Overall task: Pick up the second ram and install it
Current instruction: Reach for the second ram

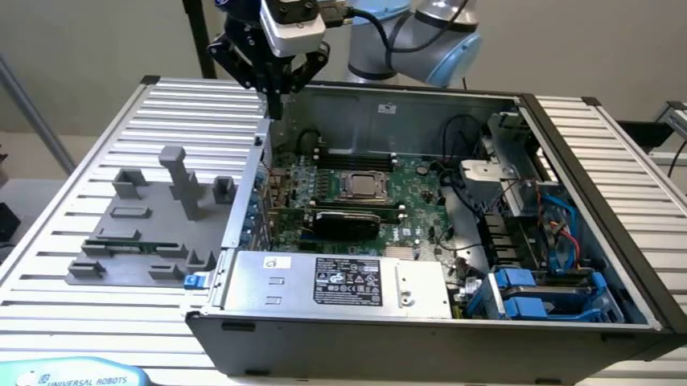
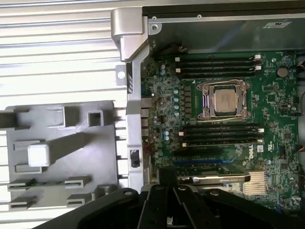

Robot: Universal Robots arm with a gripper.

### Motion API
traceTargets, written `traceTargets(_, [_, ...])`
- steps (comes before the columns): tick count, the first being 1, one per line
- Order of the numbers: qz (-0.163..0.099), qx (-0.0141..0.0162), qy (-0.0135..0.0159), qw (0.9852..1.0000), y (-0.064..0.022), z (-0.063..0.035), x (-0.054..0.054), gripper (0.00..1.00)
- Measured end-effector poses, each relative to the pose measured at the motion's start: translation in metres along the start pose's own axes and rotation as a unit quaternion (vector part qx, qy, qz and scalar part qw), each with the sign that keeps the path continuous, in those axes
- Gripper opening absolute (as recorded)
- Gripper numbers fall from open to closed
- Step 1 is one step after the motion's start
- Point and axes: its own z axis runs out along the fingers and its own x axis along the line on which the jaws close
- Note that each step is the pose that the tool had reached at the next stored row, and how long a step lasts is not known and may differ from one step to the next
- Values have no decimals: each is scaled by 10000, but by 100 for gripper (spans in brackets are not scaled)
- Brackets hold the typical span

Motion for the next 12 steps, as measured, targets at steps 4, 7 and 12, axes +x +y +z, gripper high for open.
traceTargets(4, [0, 0, 0, 10000, -14, -2, 181, 11])
traceTargets(7, [0, 0, 0, 10000, -26, -3, 316, 11])
traceTargets(12, [0, 0, 0, 10000, -48, -3, 544, 11])
